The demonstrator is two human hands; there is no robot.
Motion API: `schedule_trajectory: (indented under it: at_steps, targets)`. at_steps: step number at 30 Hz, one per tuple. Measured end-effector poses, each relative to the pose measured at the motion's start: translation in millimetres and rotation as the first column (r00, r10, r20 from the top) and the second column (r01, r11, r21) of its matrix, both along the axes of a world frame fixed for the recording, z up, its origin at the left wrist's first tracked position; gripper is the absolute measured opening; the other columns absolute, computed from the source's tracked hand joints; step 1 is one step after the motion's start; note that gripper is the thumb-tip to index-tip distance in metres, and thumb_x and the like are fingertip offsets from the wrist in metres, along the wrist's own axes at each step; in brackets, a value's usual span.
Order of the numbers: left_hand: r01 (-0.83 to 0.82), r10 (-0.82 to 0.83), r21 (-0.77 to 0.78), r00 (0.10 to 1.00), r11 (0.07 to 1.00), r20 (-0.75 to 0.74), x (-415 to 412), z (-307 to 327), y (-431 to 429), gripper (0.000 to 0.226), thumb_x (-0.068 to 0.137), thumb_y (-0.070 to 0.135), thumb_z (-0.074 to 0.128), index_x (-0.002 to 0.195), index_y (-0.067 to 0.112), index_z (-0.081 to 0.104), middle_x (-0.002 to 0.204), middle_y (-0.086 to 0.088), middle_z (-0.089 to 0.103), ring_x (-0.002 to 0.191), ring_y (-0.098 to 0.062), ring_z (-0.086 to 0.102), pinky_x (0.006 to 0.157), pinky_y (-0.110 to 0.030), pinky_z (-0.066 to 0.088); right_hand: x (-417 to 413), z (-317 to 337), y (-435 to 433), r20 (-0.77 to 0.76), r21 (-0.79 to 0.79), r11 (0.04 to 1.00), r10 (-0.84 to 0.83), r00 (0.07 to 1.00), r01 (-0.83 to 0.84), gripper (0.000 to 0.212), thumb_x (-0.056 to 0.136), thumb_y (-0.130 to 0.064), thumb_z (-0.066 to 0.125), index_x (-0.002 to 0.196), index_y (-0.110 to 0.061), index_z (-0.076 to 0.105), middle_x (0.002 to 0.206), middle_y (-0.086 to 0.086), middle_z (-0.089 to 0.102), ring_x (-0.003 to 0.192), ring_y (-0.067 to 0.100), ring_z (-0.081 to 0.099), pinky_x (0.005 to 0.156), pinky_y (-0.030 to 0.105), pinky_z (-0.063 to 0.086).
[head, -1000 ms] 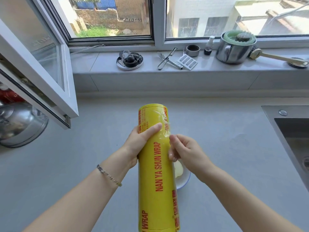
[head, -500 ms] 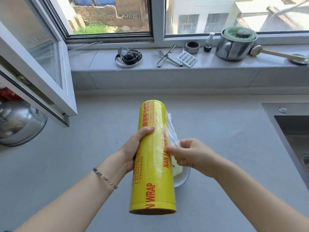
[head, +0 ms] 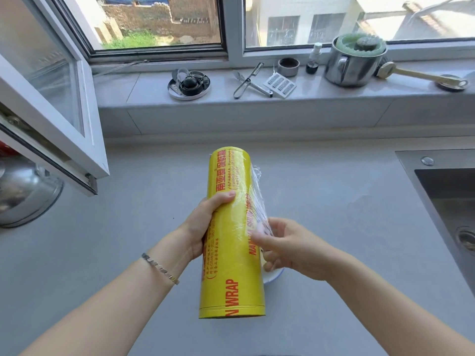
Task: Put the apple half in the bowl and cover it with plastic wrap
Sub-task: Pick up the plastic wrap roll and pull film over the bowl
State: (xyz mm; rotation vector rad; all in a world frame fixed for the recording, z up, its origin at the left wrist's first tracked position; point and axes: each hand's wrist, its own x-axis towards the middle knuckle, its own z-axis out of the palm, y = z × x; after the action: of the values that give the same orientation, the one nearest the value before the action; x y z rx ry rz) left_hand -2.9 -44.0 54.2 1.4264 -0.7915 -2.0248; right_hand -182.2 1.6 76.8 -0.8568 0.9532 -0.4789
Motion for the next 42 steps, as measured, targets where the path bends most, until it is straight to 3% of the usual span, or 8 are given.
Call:
schedule_trajectory:
  at_steps: [6,11,16,20,24,28,32,42]
  targets:
    - [-0.045,0.047,-0.029,0.997,0.999,0.055,3,-3,-5,0.084,0.052,0.05,0.074,0.125,0.017,0.05,0.114,-0.019,0.066,0.096,-0.036,0.068,0.076,-0.045,0.056,-5,7,2,-0.18,-0.131,0.985,0.086,0.98,-0.11,0.021,0.089,-0.025,0.053,0.07,-0.018,0.054,0.056,-0.008,0.065,0.052,0.0,0.058,0.052,0.012,0.041]
    - [-0.147,0.149,-0.026,0.987,0.989,0.061,0,-4,-7,0.088,0.049,0.053,0.075,0.126,0.018,0.05,0.115,-0.018,0.066,0.098,-0.036,0.067,0.076,-0.045,0.057,3,9,3,-0.3,-0.205,0.977,-0.001,0.954,-0.064,0.023,0.094,-0.029,0.043,0.075,-0.016,0.044,0.038,-0.011,0.046,0.037,0.005,0.049,0.043,0.016,0.04]
    - [-0.231,0.228,-0.026,0.97,0.973,-0.09,-7,0,4,0.07,0.063,0.053,0.068,0.12,0.014,0.059,0.112,-0.017,0.069,0.096,-0.032,0.068,0.081,-0.044,0.057,6,10,2,-0.143,-0.155,0.964,-0.237,0.961,0.215,0.027,0.094,-0.028,0.042,0.072,-0.017,0.031,0.054,-0.005,0.029,0.03,0.003,0.021,0.033,0.011,0.019]
    - [-0.187,0.181,0.018,0.915,0.982,-0.361,-3,-1,10,0.093,0.043,0.059,0.082,0.12,0.011,0.062,0.113,-0.017,0.067,0.096,-0.033,0.067,0.086,-0.048,0.054,4,10,0,-0.046,-0.117,0.966,-0.239,0.97,0.232,0.029,0.094,-0.028,0.04,0.07,-0.018,0.028,0.041,-0.012,0.03,0.029,0.002,0.013,0.036,0.005,0.014]
    - [-0.121,0.096,-0.033,0.902,0.992,-0.421,1,1,6,0.079,0.032,0.051,0.088,0.099,0.012,0.073,0.094,-0.012,0.073,0.081,-0.028,0.071,0.07,-0.042,0.059,-7,7,0,-0.024,-0.114,0.947,-0.304,0.952,0.299,0.029,0.092,-0.033,0.039,0.068,-0.018,0.034,0.04,-0.011,0.03,0.028,0.004,0.015,0.034,0.005,0.015]
    - [-0.035,0.019,-0.096,0.986,0.995,-0.163,-2,7,6,0.074,0.039,0.053,0.084,0.101,0.015,0.069,0.084,-0.005,0.075,0.074,-0.021,0.072,0.061,-0.033,0.058,-22,-4,5,0.001,-0.13,0.893,-0.434,0.901,0.431,0.034,0.096,-0.03,0.034,0.064,-0.017,0.032,0.036,-0.01,0.029,0.025,0.004,0.017,0.033,0.005,0.019]
    - [0.07,-0.026,-0.145,0.957,0.987,0.29,-15,-3,9,0.079,0.055,0.05,0.076,0.122,0.019,0.049,0.098,-0.006,0.072,0.082,-0.021,0.072,0.067,-0.036,0.057,-37,-42,22,-0.23,-0.238,0.87,-0.483,0.845,0.432,0.03,0.095,-0.027,0.039,0.069,-0.015,0.037,0.041,-0.012,0.021,0.029,0.006,0.017,0.034,0.009,0.018]
    - [0.184,-0.058,-0.13,0.764,0.974,0.643,-59,-33,10,0.087,0.059,0.051,0.079,0.129,0.03,0.031,0.096,0.011,0.057,0.091,-0.02,0.061,0.085,-0.042,0.053,-61,-128,54,-0.497,-0.445,0.777,-0.628,0.598,0.446,0.039,0.094,-0.024,0.045,0.058,-0.017,0.031,0.047,-0.008,0.03,0.046,0.008,0.027,0.045,0.022,0.027]
